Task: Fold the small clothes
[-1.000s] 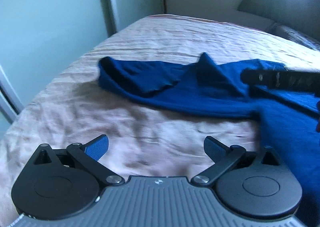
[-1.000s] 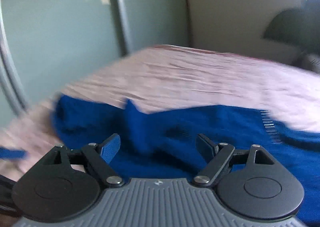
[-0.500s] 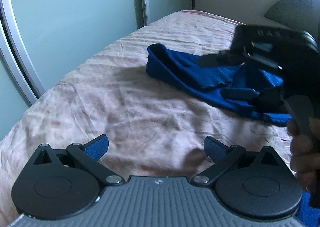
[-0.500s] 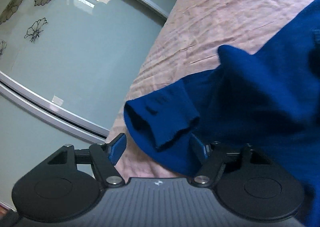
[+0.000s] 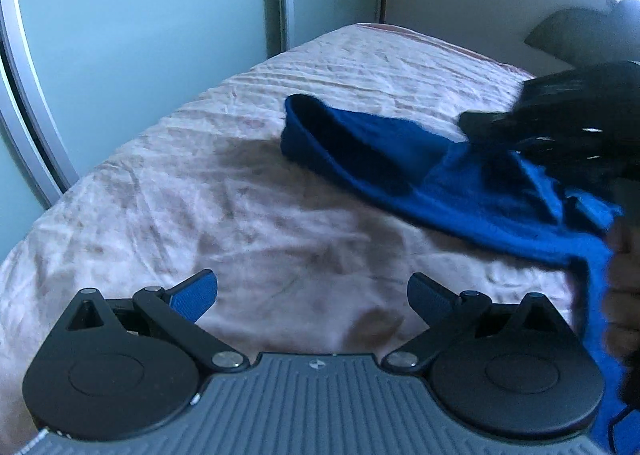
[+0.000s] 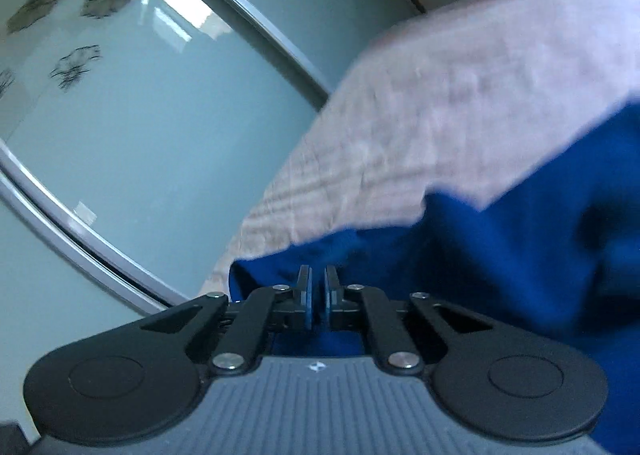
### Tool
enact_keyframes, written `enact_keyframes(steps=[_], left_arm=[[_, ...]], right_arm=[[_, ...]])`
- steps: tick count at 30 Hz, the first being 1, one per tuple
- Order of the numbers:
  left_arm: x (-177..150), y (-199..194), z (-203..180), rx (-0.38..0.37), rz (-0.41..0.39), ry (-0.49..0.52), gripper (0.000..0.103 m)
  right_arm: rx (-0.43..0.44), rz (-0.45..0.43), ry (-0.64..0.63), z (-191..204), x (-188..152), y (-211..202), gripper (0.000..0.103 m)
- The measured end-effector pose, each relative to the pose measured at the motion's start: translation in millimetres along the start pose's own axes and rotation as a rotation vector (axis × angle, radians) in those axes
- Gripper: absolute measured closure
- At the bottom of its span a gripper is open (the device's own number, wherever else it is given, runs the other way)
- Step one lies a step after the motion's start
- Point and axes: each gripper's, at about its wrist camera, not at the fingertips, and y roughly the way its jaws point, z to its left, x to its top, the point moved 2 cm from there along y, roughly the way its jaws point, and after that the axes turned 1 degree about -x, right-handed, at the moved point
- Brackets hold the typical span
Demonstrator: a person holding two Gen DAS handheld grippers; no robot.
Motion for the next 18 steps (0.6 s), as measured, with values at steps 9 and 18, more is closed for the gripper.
enact_keyframes(steps=[9,18], left_arm=[[-1,-4,-31,-0.022,-0.016,0.075,0.001],[49,10,-16,-0.018,-0.228,0.462,0.003]], right_arm=[[0.008,0.079,-0.034,-19,14,-34,0.086],[-0.002,0.090,0.026,-20,2,-14,0.031]])
